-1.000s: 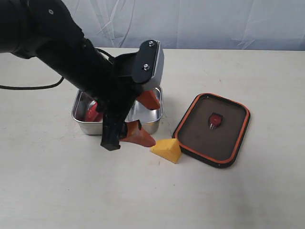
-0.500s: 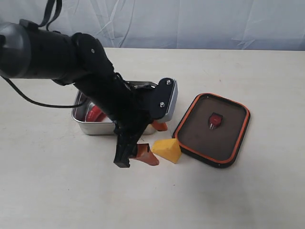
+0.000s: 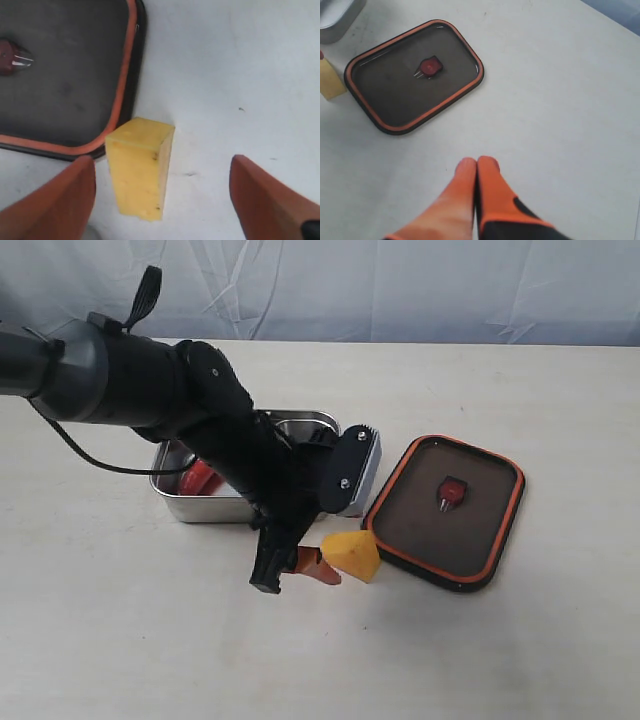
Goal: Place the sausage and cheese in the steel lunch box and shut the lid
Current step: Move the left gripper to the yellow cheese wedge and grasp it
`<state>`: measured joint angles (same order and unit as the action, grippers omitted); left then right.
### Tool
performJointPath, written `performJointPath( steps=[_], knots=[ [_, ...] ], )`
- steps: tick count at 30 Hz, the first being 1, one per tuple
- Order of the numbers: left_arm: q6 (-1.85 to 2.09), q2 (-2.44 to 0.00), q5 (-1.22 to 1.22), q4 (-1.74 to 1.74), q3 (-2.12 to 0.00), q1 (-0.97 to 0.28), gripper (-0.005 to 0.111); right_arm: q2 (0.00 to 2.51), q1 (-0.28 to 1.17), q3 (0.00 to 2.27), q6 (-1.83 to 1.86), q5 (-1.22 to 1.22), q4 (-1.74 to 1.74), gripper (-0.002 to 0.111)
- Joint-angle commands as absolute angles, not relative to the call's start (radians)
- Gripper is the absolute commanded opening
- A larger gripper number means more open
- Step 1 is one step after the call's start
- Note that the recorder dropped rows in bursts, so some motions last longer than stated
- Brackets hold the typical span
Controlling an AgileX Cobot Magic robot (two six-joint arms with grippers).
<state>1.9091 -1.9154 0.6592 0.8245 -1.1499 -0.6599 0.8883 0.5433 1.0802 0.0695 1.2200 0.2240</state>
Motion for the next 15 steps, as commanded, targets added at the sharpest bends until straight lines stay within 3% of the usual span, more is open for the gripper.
performJointPath(
  steps=[1, 15],
  knots=[
    [1.968, -1.915, 0.607, 0.851, -1.147, -0.691, 0.07, 0.883, 0.535, 1.082, 0.066, 1.221, 0.231, 0.0],
    [1.971, -1.943, 0.523, 0.784, -1.147, -0.742, 0.07, 0.883, 0.535, 1.082, 0.05, 1.221, 0.225, 0.0]
  ],
)
